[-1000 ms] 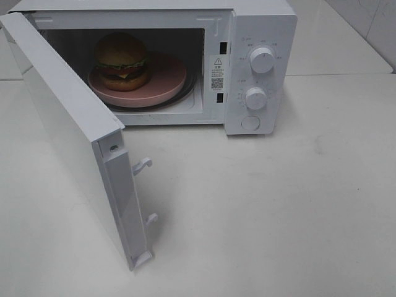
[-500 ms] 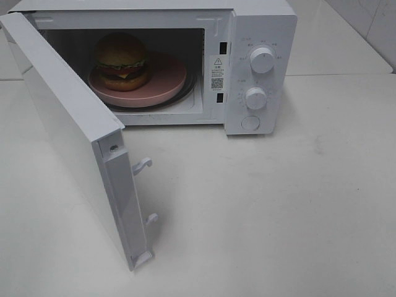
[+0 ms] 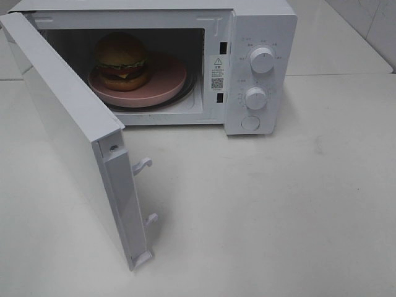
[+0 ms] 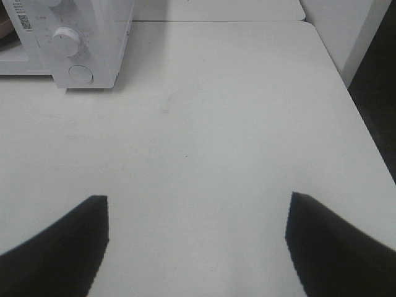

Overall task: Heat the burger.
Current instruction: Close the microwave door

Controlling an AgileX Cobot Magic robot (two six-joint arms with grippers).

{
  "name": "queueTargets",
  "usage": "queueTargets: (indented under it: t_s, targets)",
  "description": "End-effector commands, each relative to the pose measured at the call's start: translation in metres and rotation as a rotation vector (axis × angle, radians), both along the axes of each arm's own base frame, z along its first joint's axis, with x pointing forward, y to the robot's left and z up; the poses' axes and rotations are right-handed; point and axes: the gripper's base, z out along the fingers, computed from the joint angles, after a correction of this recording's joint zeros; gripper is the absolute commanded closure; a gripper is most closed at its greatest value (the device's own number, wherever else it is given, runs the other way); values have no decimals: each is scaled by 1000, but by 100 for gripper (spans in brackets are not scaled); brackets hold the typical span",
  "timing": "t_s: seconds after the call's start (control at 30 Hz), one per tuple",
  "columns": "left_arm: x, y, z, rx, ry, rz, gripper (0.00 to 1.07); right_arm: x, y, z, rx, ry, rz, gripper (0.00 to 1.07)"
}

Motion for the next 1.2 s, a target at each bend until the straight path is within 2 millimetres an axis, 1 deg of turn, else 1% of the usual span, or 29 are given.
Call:
queueTargets:
  t_s: [0.03,0.07,0.1,0.13,0.2,0.23,0.27,0.3,0.33,0.4,0.43,0.47,0.5,0.53,0.57,0.6,0.63,0.67,0.7,0.73,0.77,0.8,0.83,0.87,0.9,0.97,1.0,1.07,1.2]
  targets:
    - [1,0,8,0,-25,-5,9,-4,0,0,-4,-37,-5,31]
    - [6,1,15,5,-41,2,10,-4,0,0,-4,-37,-5,31]
    - [10,1,18,7,-43,4,11,-4,0,0,-4,-37,-5,31]
    - [10,1,18,7,-43,4,11,-4,0,0,-4,-37,-5,31]
    - [22,4,20,18,-26,15,19,-4,0,0,-4,-37,-5,31]
    - [22,4,20,18,-26,15,19,-4,0,0,-4,-37,-5,31]
    - [31,4,21,16,-4,16,28,-4,0,0,-4,-37,-5,31]
    - [35,4,22,15,1,17,34,-4,0,0,-4,-37,-5,31]
    - [35,4,22,15,1,17,34,-4,0,0,-4,-37,-5,31]
    - [53,6,22,11,55,19,62,-4,0,0,-4,-37,-5,31]
    - [53,6,22,11,55,19,62,-4,0,0,-4,-37,-5,31]
    - [57,6,22,10,67,19,67,-4,0,0,-4,-37,-5,31]
    - [68,7,21,11,85,22,80,-4,0,0,-4,-37,-5,31]
    - [68,7,21,11,85,22,80,-4,0,0,-4,-37,-5,31]
    - [72,7,21,12,90,24,86,-4,0,0,-4,-37,-5,31]
    - [72,7,21,12,90,24,86,-4,0,0,-4,-37,-5,31]
    - [84,8,20,13,109,27,103,-4,0,0,-4,-37,-5,31]
    - [95,9,20,17,98,28,107,-4,0,0,-4,-37,-5,31]
    - [95,9,20,17,98,28,107,-4,0,0,-4,-37,-5,31]
    - [99,10,20,21,86,28,107,-4,0,0,-4,-37,-5,31]
    - [110,11,19,33,42,28,107,-4,0,0,-4,-37,-5,31]
    - [110,11,19,33,42,28,107,-4,0,0,-4,-37,-5,31]
    - [115,11,17,37,24,26,107,-4,0,0,-4,-37,-5,31]
    - [124,11,9,33,1,27,107,-4,0,0,-4,-37,-5,31]
    - [124,11,9,33,1,27,107,-4,0,0,-4,-37,-5,31]
    - [137,12,-4,16,-23,33,107,-4,0,0,-4,-37,-5,31]
    - [137,12,-4,16,-23,33,107,-4,0,0,-4,-37,-5,31]
    - [147,13,-18,23,-47,42,107,-4,0,0,-4,-37,-5,31]
    - [157,16,-27,39,-98,62,107,-4,0,0,-4,-37,-5,31]
